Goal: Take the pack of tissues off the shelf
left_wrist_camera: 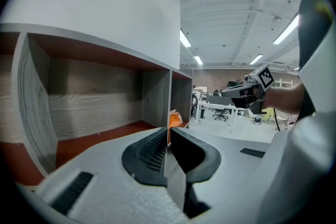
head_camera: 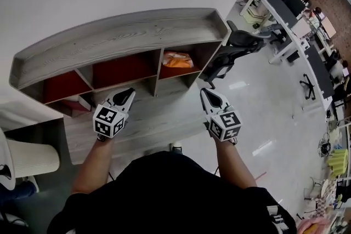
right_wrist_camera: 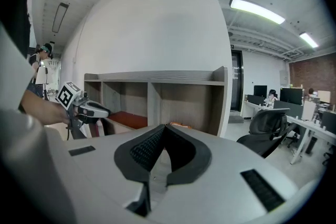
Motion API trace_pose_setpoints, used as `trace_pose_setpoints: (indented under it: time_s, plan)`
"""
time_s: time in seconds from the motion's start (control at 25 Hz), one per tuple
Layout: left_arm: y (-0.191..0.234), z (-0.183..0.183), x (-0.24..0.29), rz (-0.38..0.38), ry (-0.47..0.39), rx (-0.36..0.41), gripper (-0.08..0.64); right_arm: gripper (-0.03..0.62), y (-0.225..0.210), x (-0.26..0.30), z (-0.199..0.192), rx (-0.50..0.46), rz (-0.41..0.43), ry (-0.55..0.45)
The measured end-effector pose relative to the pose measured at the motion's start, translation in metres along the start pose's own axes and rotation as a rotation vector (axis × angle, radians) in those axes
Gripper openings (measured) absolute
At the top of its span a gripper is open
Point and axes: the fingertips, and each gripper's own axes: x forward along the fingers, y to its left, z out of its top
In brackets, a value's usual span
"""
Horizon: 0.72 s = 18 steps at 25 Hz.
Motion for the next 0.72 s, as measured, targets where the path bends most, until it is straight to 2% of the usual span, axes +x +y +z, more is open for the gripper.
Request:
trace_pose_setpoints:
  time_s: [0.16,0.32,0.72]
  plan:
    - [0.002,0.014,0.008,0.068,-0.003,-0.002,0.032,0.008,-0.022,0.008,0.016,-0.025,0.05,-0.035]
    - [0.0,0.021,0.014,0.131,0.006,-0.008,0.032,0.008,-0.042,0.017,0.015,-0.03,0.095,-0.036]
    - [-0.013,0.019,0.021,0.193,0.008,-0.053,0.032,0.008,-0.066,0.031,0.005,-0.033,0.164,-0.018]
